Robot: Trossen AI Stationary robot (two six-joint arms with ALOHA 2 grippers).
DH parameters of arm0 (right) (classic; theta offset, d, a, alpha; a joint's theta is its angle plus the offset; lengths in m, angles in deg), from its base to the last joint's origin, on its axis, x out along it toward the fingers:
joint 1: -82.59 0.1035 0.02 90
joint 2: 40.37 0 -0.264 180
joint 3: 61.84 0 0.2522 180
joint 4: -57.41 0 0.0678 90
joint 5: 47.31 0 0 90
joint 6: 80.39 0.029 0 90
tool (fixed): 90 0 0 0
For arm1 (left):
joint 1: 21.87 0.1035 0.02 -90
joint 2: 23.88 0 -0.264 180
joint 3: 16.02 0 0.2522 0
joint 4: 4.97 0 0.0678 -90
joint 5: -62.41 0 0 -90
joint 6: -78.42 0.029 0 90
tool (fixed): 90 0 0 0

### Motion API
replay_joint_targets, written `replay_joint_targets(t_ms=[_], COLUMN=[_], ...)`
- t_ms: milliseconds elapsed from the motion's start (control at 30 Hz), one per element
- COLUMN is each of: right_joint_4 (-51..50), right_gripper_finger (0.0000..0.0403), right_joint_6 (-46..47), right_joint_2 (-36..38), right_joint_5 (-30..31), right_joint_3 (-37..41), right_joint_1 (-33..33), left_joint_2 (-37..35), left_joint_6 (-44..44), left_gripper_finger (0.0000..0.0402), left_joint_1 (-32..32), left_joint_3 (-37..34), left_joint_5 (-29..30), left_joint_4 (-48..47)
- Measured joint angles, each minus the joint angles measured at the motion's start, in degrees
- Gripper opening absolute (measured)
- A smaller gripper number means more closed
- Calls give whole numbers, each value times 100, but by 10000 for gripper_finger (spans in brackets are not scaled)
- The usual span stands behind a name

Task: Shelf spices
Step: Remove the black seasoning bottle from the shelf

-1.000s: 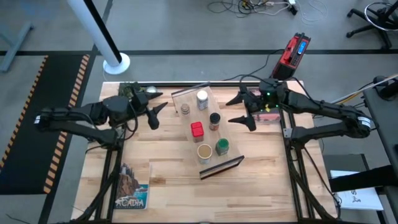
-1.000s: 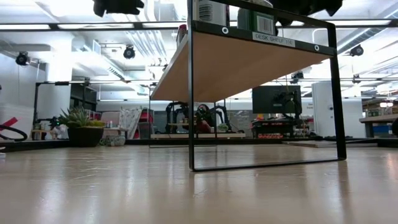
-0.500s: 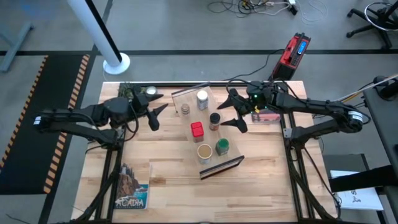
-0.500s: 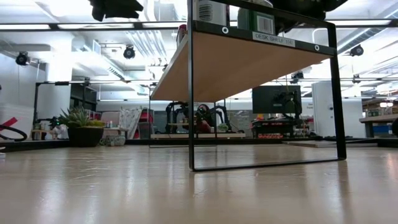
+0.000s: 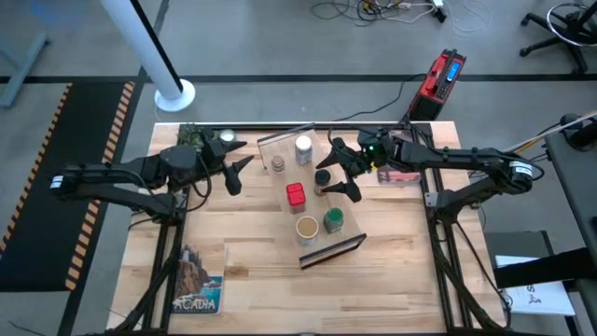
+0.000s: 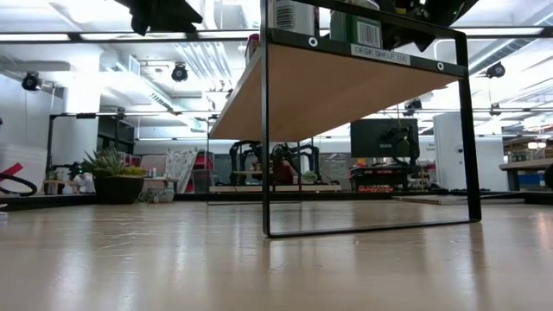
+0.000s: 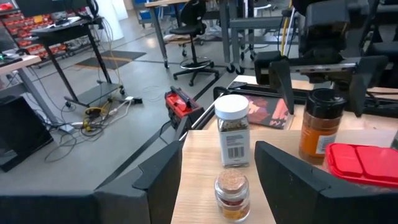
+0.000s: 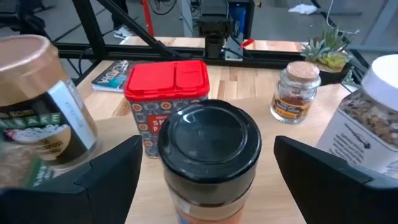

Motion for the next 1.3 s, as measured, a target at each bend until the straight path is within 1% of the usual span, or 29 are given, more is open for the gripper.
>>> replay_joint_targets(t_ms=[267,400,633,933,1167,1300], right_joint_4=[262,377,473,455,454,412], right_gripper_finger=[339,322,270,179,177,184], right_joint_6=[98,126,134,190,180,176], right_joint_2=[-297,-362,-424,-433,-426,-351], right_joint_5=[0,-11,-9,-4,0,9], right_joint_3=[0,0,0,0,0,5], right_joint_1=[39,73,74,74,74,72], left_joint_2=[35,33,39,41,41,41], left_joint_6=[4,7,9,4,4,2], left_gripper_finger=[192,192,192,192,192,192], left_joint_1=[44,49,49,49,49,49], left_joint_3=[-2,-2,-2,-2,-2,-2], left_joint_5=[-9,-18,-57,-59,-59,-59], left_joint_4=[0,-4,-11,-46,-78,-87])
